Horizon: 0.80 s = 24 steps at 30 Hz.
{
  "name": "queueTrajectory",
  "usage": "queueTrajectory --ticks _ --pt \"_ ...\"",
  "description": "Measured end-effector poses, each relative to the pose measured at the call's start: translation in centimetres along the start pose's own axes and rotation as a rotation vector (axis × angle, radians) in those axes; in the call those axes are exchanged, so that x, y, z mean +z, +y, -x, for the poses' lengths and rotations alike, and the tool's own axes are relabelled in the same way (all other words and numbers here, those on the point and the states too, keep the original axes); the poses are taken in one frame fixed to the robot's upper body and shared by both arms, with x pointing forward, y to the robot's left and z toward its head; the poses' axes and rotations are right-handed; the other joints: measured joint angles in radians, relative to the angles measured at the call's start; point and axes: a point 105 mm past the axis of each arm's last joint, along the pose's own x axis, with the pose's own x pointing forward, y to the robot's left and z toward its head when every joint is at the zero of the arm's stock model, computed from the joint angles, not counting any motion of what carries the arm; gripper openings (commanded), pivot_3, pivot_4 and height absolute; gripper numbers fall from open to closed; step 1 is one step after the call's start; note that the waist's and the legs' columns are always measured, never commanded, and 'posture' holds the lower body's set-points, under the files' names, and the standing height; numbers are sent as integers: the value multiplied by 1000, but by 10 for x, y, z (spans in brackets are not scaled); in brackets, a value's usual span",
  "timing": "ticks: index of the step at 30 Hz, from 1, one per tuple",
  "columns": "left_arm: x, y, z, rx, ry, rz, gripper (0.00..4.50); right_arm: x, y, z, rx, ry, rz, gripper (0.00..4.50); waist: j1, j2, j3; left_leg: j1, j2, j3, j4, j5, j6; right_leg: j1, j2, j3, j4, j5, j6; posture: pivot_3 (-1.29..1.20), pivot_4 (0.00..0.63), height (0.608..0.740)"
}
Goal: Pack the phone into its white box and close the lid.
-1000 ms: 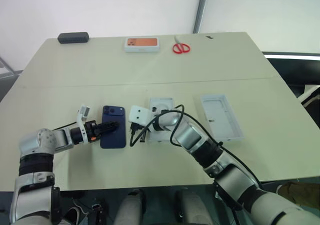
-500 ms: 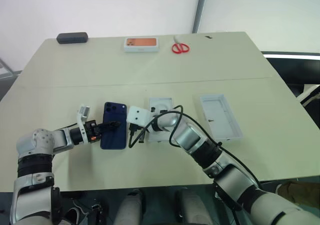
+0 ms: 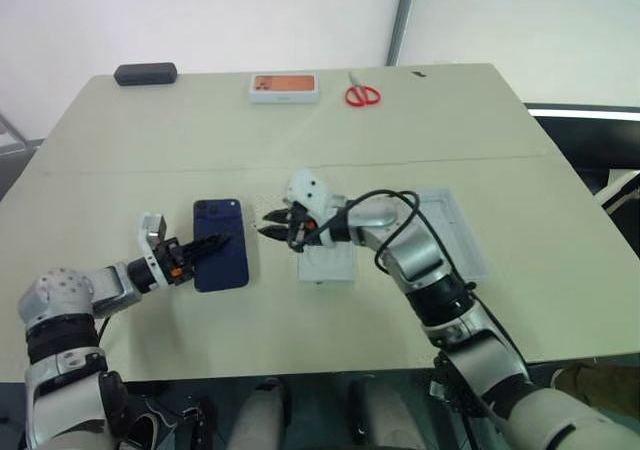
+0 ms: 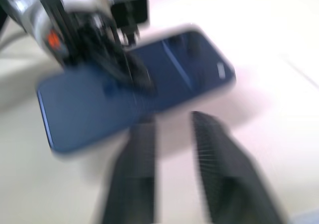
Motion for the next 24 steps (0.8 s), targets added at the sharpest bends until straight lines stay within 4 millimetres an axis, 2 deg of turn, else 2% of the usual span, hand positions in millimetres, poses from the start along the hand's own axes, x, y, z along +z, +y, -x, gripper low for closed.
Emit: queueTrajectory --ticks 2,5,9,18,23,24 --pt "-2 2 2 8 -13 -36 0 -14 3 17 13 38 9 3299 -1 0 0 0 0 1 0 0 0 0 -1 0 -2 0 0 0 150 740" --pt "-8 4 2 12 -10 -44 0 -26 8 39 40 90 49 3299 -2 -1 1 -1 0 1 0 0 0 0 -1 0 -2 0 0 0 150 740" --pt "-12 -4 -4 -30 5 -40 0 -31 18 52 90 146 127 3299 -4 -2 2 0 2 1 0 0 0 0 0 0 -2 0 0 0 150 740" --pt "-16 -3 -9 -27 19 -40 0 -56 27 56 132 267 171 3299 0 -3 3 0 1 1 0 0 0 1 0 0 -3 0 0 0 150 740" --pt "-16 -4 -11 -31 22 -54 0 -64 23 60 118 301 178 3299 0 -4 3 0 1 1 0 0 0 1 0 0 -3 0 0 0 150 740" --pt "-16 -6 -12 -32 23 -67 0 -65 23 60 118 302 176 2758 0 -5 3 0 1 1 0 0 0 1 0 0 -3 0 0 0 150 740"
